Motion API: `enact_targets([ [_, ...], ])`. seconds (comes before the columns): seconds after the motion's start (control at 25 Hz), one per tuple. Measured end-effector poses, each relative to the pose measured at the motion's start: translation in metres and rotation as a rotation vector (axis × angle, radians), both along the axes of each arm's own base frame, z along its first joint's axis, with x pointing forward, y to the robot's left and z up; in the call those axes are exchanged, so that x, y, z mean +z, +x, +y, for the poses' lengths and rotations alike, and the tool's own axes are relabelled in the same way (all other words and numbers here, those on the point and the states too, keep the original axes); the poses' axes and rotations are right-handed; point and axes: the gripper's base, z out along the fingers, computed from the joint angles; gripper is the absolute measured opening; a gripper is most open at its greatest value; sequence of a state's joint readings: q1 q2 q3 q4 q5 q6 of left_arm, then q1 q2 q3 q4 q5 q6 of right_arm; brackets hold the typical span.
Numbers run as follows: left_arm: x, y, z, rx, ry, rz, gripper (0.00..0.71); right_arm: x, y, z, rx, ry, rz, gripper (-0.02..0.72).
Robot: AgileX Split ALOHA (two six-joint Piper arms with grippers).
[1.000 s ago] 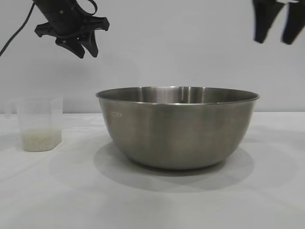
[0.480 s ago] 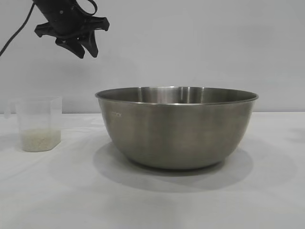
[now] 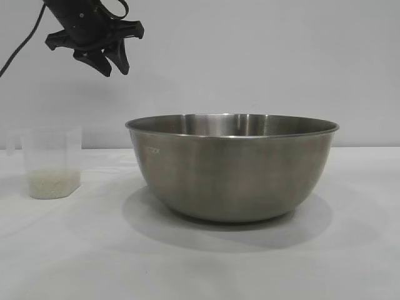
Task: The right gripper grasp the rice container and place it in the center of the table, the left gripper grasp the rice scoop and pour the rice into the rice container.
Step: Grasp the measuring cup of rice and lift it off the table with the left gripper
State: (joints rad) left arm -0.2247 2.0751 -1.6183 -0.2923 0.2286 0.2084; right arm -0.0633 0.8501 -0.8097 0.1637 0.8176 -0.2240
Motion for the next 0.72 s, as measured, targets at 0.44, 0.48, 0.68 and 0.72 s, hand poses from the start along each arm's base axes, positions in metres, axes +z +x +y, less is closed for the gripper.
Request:
enact_targets([
  [0.44,0.0,0.0,0.0,0.003,-0.009,0.004,0.23,-0.026,-0.092,0.007,0.034,-0.01,-0.008,0.427],
  [0.48,0.0,0.0,0.0,0.004,-0.01,0.004,0.23,-0.03,-0.098,0.008,0.037,-0.008,0.0,0.427],
  [0.68,0.0,0.0,0.0,0.004,-0.01,0.004,0.23,-0.046,-0.122,0.01,0.048,-0.012,-0.006,0.427],
  [0.72,0.0,0.0,0.0,0.004,-0.01,0.004,0.23,-0.05,-0.127,0.011,0.049,-0.013,-0.012,0.427],
])
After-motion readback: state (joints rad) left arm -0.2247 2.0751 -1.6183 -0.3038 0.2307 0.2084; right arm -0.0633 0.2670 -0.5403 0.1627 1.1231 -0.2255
